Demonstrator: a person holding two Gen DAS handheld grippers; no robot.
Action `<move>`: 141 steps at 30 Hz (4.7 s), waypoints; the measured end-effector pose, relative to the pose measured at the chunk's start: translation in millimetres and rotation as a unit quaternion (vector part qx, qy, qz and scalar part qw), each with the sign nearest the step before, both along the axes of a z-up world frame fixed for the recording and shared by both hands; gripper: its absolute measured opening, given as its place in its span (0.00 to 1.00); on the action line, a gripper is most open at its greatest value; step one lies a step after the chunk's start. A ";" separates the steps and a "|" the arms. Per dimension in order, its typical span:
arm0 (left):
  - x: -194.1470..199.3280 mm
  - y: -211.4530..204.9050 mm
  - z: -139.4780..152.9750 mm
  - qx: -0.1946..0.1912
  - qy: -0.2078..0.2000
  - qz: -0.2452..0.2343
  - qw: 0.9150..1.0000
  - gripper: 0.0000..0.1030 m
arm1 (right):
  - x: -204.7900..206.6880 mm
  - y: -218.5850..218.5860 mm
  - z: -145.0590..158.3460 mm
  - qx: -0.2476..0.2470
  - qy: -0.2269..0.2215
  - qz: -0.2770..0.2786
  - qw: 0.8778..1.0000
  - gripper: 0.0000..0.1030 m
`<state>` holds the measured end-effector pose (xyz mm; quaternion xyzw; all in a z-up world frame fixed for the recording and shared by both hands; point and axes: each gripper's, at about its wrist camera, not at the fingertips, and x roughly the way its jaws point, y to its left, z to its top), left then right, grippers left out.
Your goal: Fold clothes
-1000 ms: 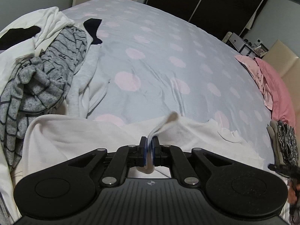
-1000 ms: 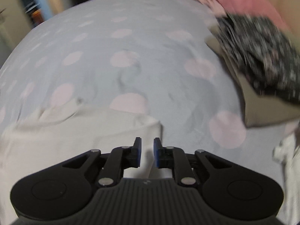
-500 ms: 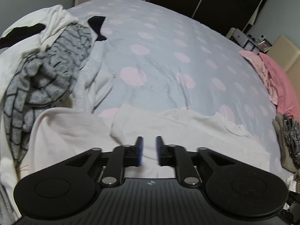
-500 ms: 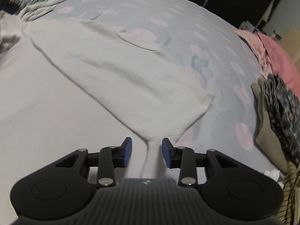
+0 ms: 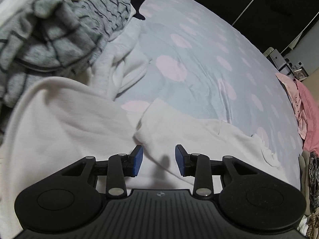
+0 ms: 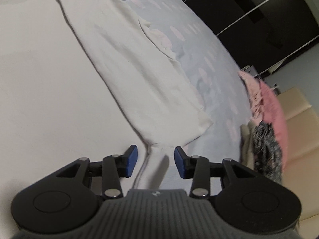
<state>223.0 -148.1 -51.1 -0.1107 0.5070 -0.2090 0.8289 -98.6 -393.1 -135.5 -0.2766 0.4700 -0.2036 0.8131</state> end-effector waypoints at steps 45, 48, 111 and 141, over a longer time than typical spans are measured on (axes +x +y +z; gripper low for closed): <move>-24.2 -28.8 -1.7 0.007 -0.010 -0.042 0.999 0.27 | -48.4 -31.2 -19.5 -0.087 0.018 -0.015 0.996 0.31; -25.1 -31.4 -1.5 0.012 -0.021 -0.046 0.999 0.20 | -45.9 -28.2 -26.4 -0.111 0.017 0.005 0.994 0.31; 4.4 -75.9 7.3 0.043 -0.070 -0.171 0.982 0.10 | 106.2 -295.2 39.7 0.377 -0.018 -0.475 0.795 0.05; -15.0 -14.9 46.6 0.073 -0.058 -0.099 0.991 0.36 | -36.1 -170.7 62.8 0.434 -0.053 -0.424 0.793 0.47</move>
